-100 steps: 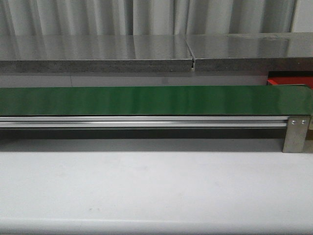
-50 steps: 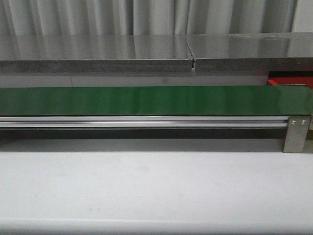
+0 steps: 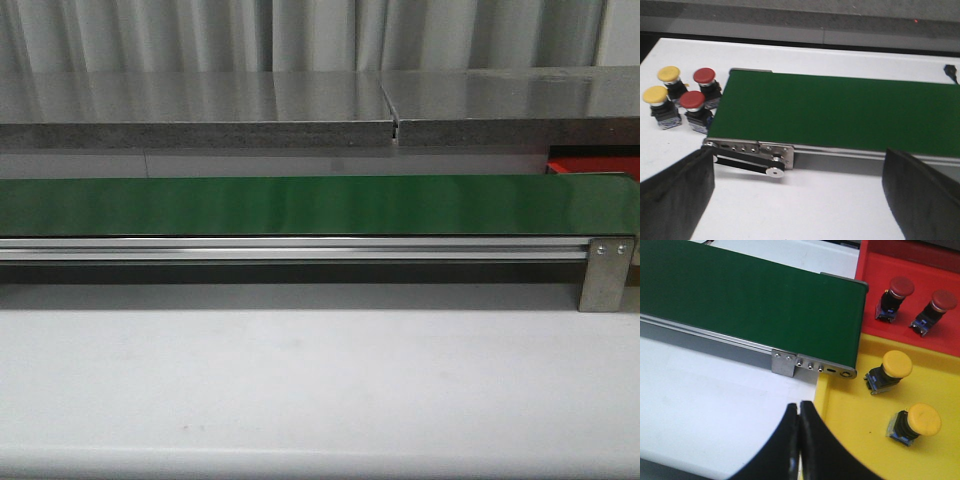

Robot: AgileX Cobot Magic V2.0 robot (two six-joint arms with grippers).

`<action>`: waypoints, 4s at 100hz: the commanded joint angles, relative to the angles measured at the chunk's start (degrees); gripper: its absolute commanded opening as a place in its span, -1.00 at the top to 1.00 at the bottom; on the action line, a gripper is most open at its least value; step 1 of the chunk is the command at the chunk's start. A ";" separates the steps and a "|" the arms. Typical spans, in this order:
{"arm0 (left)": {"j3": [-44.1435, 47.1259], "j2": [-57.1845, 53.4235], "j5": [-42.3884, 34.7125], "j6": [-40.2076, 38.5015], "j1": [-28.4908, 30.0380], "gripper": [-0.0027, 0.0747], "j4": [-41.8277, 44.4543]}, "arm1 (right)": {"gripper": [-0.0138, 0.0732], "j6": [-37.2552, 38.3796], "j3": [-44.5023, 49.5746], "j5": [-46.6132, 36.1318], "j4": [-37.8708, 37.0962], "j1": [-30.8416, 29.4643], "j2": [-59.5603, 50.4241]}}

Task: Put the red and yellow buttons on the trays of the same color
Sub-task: 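Move the left gripper over a yellow button in the cluster, then lower the left gripper and grasp the yellow button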

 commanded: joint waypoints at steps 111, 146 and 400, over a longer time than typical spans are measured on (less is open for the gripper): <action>-53.03 67.04 8.24 -2.75 27.44 -0.80 -11.44 | 0.95 -0.41 -1.49 -2.95 0.63 -0.06 -0.36; -60.44 74.24 11.56 -2.75 27.44 -0.80 -12.27 | 0.95 -0.41 -1.49 -2.95 0.63 -0.06 -0.36; -75.21 68.68 32.82 0.66 20.00 0.98 -3.32 | 0.95 -0.41 -1.49 -2.91 0.63 -0.06 -0.36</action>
